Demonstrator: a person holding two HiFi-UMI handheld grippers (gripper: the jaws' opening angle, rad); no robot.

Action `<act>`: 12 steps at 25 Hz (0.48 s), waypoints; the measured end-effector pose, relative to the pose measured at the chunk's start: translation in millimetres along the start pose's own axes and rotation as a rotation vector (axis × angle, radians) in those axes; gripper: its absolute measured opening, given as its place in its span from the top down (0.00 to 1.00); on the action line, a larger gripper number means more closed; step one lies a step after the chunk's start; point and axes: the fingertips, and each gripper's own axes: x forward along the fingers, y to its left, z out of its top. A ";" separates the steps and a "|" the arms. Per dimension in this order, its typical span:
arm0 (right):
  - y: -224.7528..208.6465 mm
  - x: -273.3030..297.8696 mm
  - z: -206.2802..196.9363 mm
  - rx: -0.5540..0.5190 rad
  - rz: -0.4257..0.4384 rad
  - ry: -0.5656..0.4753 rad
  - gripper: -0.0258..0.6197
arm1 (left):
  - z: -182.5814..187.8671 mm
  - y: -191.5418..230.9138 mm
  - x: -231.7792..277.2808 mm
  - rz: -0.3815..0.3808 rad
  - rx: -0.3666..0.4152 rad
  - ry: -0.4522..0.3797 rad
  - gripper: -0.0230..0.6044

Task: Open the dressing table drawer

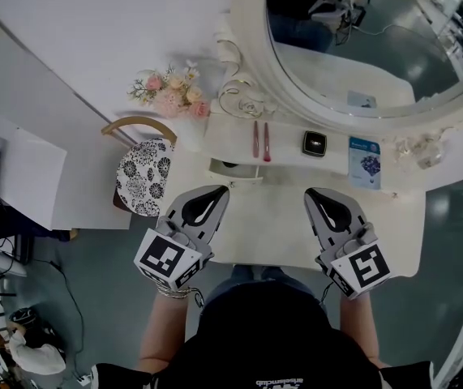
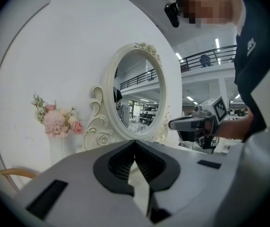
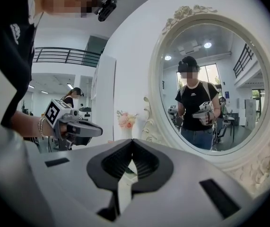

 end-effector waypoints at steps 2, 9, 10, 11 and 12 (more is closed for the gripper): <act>-1.7 -1.0 1.5 -0.001 0.003 -0.004 0.93 | 1.4 -0.3 0.7 0.007 0.000 -0.002 0.94; -3.6 -5.3 -2.1 0.015 0.011 -0.003 0.93 | 2.6 -3.3 0.3 0.024 -0.007 -0.009 0.93; -3.4 -6.1 -2.0 0.015 0.013 -0.004 0.93 | 3.0 -4.2 0.3 0.024 -0.005 -0.010 0.93; -3.3 -6.6 -1.6 0.014 0.016 -0.007 0.93 | 3.5 -5.0 0.3 0.023 -0.002 -0.012 0.93; -3.2 -6.9 -1.0 0.013 0.018 -0.009 0.93 | 4.0 -5.6 0.3 0.022 0.000 -0.012 0.93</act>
